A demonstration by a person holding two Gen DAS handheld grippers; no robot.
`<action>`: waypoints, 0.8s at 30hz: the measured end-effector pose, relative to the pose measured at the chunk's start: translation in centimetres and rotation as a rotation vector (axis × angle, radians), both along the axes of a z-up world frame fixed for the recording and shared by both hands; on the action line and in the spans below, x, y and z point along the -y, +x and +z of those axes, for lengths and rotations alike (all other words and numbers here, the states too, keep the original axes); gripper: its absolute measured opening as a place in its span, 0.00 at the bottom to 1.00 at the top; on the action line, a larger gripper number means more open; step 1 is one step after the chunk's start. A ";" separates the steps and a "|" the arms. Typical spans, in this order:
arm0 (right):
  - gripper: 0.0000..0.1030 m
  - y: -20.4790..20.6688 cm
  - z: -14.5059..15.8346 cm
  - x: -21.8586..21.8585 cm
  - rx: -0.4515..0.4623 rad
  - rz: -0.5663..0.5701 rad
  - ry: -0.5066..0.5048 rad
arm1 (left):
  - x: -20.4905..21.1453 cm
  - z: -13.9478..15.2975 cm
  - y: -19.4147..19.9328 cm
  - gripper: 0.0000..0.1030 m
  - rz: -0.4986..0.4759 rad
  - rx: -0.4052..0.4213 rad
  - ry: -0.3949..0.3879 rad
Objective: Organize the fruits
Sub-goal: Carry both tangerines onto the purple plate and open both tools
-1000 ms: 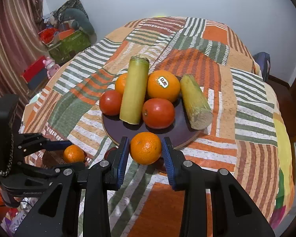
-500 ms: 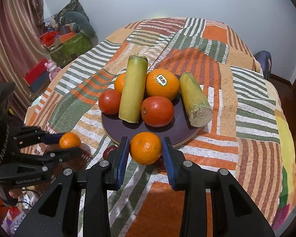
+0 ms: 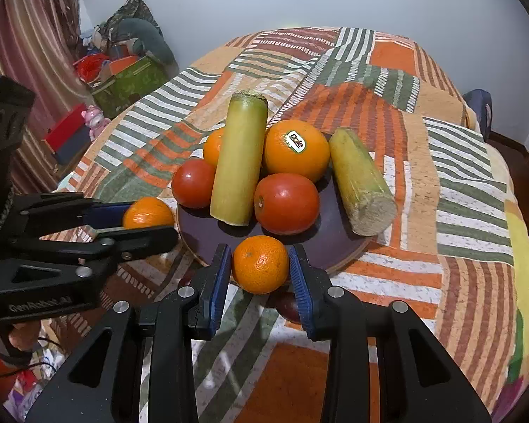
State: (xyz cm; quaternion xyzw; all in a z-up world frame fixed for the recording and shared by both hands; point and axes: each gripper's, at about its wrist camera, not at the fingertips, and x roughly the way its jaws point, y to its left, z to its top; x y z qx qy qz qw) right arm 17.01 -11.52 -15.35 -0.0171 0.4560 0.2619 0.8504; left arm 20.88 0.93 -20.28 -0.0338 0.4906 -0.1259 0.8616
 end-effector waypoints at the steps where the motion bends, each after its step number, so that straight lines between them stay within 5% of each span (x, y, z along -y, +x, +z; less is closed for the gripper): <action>1: 0.31 0.1 -0.1 0.0 0.000 0.002 0.000 | 0.2 -0.2 0.4 0.37 -0.002 -0.004 0.004; 19: 0.31 1.4 -1.4 -0.3 -0.030 0.020 -0.007 | 0.8 -2.1 2.8 0.38 -0.023 -0.032 0.027; 24: 0.35 1.4 -1.4 -0.3 -0.042 0.018 -0.011 | 0.3 -2.5 2.8 0.55 0.025 -0.059 0.042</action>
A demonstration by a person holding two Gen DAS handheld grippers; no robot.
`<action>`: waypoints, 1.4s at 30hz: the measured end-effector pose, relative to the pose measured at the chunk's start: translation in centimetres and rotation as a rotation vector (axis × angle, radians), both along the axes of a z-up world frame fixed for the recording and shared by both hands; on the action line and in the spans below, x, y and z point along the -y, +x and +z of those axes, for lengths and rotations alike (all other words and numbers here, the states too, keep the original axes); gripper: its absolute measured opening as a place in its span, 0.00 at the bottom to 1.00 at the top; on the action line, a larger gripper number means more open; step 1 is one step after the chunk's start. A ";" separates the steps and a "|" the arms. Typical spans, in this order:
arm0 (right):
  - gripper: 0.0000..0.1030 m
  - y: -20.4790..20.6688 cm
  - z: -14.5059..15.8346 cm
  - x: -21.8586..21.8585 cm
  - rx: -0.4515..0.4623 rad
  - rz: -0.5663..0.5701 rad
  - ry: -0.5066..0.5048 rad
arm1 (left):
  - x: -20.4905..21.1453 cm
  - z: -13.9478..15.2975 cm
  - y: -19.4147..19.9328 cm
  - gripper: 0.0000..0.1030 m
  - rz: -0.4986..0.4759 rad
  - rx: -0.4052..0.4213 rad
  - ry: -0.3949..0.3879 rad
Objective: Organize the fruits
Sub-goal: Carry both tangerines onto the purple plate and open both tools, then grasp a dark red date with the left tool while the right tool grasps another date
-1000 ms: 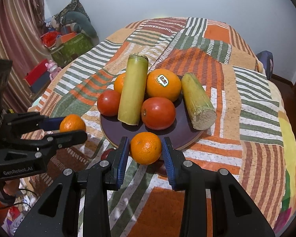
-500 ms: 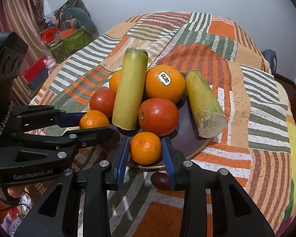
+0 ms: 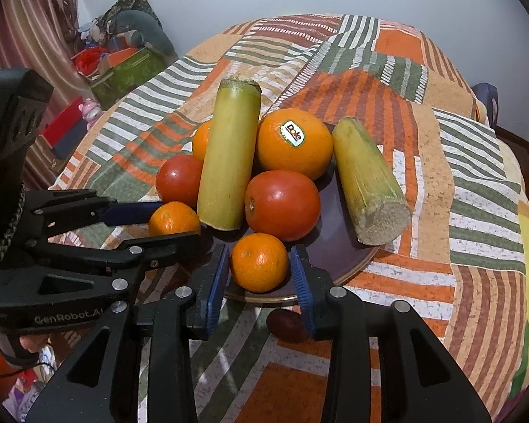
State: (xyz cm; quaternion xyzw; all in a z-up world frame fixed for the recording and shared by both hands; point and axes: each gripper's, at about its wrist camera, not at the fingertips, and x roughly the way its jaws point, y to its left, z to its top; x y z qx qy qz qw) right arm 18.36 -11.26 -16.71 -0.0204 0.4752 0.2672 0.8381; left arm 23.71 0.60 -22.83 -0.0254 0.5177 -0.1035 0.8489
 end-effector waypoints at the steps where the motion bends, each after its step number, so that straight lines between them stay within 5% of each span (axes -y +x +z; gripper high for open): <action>1: 0.38 0.0 0.0 0.1 0.000 -0.002 0.000 | -0.2 0.0 -0.2 0.59 0.007 0.004 -0.001; 13: 0.47 -1.9 2.2 2.0 0.071 -0.019 -0.020 | -0.2 2.3 -4.1 0.65 -0.007 0.062 0.031; 25: 0.48 -2.8 0.3 5.3 0.017 -0.057 -0.046 | 2.6 -0.2 -4.5 0.65 -0.028 -0.006 0.023; 31: 0.41 -3.1 -0.3 4.2 0.001 -0.001 -0.025 | 2.8 -0.8 -4.1 0.42 -0.023 -0.033 0.011; 42: 0.24 -2.3 -1.3 2.5 -0.008 0.024 -0.027 | 3.4 -0.8 -4.2 0.21 -0.035 -0.017 0.006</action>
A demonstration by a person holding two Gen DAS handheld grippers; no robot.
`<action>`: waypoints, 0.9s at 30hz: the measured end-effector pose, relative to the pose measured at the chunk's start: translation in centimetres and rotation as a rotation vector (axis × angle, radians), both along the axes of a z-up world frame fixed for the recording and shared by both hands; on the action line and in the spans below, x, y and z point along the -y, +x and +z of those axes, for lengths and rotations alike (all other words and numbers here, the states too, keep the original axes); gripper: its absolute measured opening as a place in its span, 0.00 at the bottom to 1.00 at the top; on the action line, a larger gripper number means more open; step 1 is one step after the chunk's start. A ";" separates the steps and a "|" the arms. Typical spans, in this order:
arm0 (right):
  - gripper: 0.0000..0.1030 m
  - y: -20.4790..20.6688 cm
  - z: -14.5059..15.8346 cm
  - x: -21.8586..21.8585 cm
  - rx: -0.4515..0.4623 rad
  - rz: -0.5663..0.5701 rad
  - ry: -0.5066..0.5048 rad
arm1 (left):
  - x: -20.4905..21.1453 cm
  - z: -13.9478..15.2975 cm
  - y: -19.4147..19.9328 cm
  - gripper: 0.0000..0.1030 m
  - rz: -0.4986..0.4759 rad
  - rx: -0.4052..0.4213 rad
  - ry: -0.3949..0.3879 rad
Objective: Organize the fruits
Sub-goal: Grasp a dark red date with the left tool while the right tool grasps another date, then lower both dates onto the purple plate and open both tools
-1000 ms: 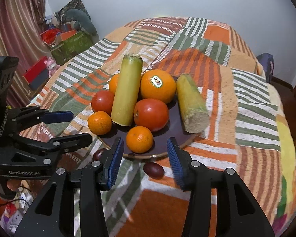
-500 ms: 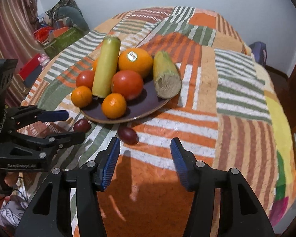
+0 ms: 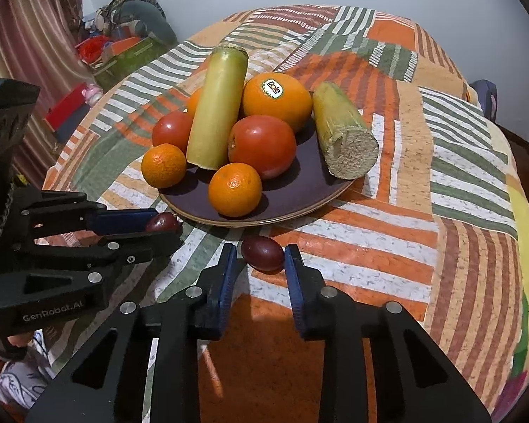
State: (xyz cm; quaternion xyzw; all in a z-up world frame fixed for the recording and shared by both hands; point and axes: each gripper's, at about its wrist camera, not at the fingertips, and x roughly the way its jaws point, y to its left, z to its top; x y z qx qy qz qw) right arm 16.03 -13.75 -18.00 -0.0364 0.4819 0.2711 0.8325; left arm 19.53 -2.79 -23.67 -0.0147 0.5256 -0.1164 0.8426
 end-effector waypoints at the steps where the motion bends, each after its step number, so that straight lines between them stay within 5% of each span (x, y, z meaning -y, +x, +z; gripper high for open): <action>1: 0.21 0.0 0.0 0.1 0.000 -0.003 -0.002 | 0.1 0.0 -0.1 0.19 0.000 0.003 0.005; 27: 0.21 1.3 2.5 1.3 0.080 -0.059 0.027 | 1.0 2.7 1.5 0.18 -0.005 0.079 -0.002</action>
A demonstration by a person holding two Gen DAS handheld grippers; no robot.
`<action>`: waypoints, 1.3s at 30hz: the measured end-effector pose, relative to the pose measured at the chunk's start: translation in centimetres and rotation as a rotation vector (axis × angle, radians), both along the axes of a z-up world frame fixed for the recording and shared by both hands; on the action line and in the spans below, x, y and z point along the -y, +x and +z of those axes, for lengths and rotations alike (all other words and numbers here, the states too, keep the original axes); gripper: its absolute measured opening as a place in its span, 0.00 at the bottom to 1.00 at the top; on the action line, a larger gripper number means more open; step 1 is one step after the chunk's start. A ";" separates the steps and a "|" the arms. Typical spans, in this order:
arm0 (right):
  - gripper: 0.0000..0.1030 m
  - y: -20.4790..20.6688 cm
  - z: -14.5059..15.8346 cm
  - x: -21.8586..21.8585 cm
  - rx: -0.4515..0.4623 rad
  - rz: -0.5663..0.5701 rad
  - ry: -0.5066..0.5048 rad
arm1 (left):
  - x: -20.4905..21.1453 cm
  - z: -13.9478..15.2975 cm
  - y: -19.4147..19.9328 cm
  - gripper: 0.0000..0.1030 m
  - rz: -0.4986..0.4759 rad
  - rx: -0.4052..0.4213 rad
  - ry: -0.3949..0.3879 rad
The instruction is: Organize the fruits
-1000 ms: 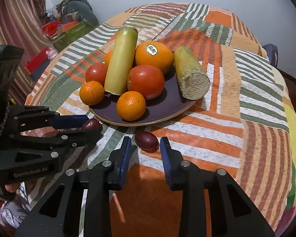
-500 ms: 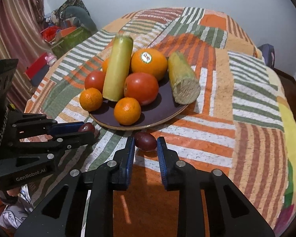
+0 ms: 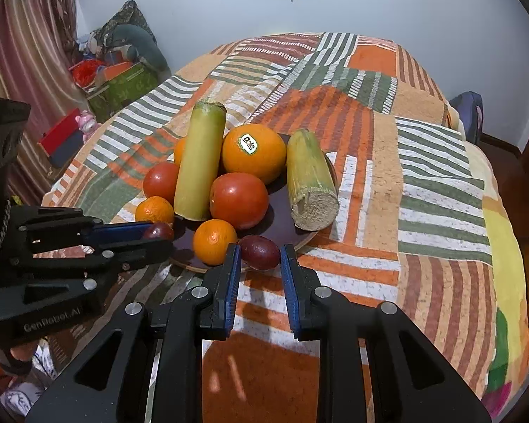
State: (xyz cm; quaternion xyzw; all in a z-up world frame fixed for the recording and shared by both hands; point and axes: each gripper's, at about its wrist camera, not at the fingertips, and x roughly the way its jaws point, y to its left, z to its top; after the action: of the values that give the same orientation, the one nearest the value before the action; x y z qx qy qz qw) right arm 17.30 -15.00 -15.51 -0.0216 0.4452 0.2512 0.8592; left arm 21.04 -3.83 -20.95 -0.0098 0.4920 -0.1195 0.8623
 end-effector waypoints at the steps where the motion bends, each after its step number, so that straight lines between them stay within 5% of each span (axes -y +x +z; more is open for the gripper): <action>1: 0.21 0.1 -0.2 -0.1 -0.004 0.003 -0.001 | 0.1 -0.1 0.1 0.18 -0.001 -0.004 0.003; 22: 0.22 0.4 0.2 -0.2 -0.018 0.002 -0.008 | -0.4 0.0 -0.4 0.21 0.013 -0.002 0.011; 28: 0.22 -0.8 3.5 0.4 0.064 -0.018 0.020 | -1.0 3.9 -2.2 0.21 0.047 0.107 0.019; 39: 0.25 -5.3 12.7 1.7 0.310 -0.054 0.116 | -2.3 14.8 -8.0 0.21 0.158 0.460 0.009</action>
State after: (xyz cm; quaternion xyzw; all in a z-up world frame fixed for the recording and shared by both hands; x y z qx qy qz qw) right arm 11.97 -16.66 -2.85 0.0014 0.2924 0.2471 0.9238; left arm 13.05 -1.54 -6.11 -0.0170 0.2809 -0.0486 0.9583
